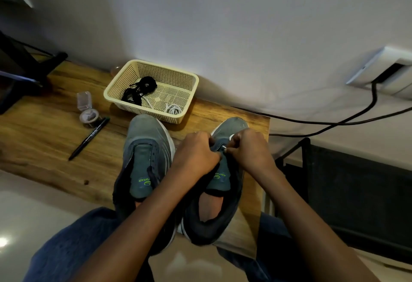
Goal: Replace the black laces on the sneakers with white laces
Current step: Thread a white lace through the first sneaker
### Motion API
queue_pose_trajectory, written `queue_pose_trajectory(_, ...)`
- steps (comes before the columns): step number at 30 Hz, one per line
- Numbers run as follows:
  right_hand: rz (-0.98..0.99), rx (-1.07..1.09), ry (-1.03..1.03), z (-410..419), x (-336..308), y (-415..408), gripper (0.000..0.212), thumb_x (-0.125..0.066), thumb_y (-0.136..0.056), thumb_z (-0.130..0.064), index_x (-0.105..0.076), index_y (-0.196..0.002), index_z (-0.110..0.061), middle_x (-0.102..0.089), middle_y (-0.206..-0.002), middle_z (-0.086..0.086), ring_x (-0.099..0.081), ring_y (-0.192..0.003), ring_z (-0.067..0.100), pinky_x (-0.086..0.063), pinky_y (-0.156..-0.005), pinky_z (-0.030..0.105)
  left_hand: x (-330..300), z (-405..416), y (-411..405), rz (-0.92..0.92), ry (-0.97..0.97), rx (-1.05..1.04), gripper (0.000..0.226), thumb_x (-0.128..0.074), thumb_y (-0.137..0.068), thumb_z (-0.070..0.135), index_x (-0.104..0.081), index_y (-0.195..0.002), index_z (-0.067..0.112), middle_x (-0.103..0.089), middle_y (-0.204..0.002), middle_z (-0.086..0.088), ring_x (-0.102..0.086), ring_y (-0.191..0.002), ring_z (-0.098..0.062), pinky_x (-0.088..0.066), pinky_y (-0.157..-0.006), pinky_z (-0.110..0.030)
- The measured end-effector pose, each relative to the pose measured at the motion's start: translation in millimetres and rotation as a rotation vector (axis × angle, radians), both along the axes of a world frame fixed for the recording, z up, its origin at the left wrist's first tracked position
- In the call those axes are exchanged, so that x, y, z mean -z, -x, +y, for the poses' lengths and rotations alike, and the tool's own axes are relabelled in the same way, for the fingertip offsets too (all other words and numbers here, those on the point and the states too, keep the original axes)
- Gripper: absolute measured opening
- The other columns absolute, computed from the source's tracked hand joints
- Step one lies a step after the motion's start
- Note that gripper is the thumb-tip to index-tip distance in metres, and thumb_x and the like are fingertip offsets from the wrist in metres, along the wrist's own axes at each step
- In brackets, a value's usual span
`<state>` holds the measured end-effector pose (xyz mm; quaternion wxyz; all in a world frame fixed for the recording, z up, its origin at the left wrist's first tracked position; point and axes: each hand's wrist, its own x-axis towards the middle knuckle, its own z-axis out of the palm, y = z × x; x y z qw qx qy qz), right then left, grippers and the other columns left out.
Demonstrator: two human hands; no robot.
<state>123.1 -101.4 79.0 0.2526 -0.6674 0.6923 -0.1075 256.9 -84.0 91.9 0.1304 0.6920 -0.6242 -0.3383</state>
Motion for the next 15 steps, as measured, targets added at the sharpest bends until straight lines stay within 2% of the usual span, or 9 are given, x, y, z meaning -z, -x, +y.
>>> queue_pose_trajectory(3, 0.042, 0.004, 0.035, 1, -1, -4, 0.006, -0.069, -0.083, -0.014, -0.073, -0.079, -0.011, -0.069, -0.083, 0.008, -0.063, -0.081, 0.022, -0.041, -0.064, 0.026, 0, -1, -1, 0.01, 0.004, -0.006, 0.033, -0.071, -0.081, 0.026, -0.068, -0.112, 0.017, -0.068, -0.11, -0.005, -0.063, -0.1, -0.022, -0.053, -0.087, -0.037)
queue_pose_trajectory(7, 0.101, -0.027, 0.09, 3, 0, -11, 0.008, -0.066, -0.082, -0.011, -0.072, -0.079, -0.008, -0.069, -0.082, 0.011, -0.065, -0.08, 0.026, -0.053, -0.069, 0.037, 0, 1, -2, 0.033, 0.011, 0.003, 0.032, -0.071, -0.081, 0.025, -0.068, -0.112, 0.018, -0.068, -0.108, -0.004, -0.064, -0.098, -0.021, -0.054, -0.085, -0.037)
queue_pose_trajectory(9, 0.138, -0.042, 0.108, 5, 0, -14, 0.009, -0.064, -0.083, -0.011, -0.07, -0.081, -0.006, -0.068, -0.084, 0.014, -0.064, -0.081, 0.03, -0.054, -0.07, 0.041, 0, 1, -3, 0.039, 0.014, 0.007, 0.032, -0.07, -0.082, 0.025, -0.068, -0.113, 0.018, -0.068, -0.107, -0.004, -0.064, -0.097, -0.021, -0.054, -0.083, -0.036)
queue_pose_trajectory(12, 0.182, -0.069, 0.117, 5, -1, -19, 0.01, -0.063, -0.084, -0.011, -0.069, -0.083, -0.003, -0.066, -0.085, 0.015, -0.063, -0.082, 0.032, -0.052, -0.068, 0.039, 0, 1, -3, 0.039, 0.029, 0.016, 0.031, -0.07, -0.082, 0.025, -0.068, -0.113, 0.018, -0.068, -0.109, -0.004, -0.063, -0.1, -0.02, -0.053, -0.084, -0.035)
queue_pose_trajectory(15, 0.213, -0.094, 0.084, 5, -2, -24, 0.009, -0.063, -0.084, -0.008, -0.059, -0.076, -0.004, -0.058, -0.078, 0.013, -0.061, -0.082, 0.032, -0.046, -0.064, 0.035, 1, 1, -3, 0.048, 0.025, 0.031, 0.032, -0.07, -0.083, 0.028, -0.068, -0.114, 0.019, -0.068, -0.112, -0.003, -0.063, -0.104, -0.02, -0.052, -0.087, -0.035)
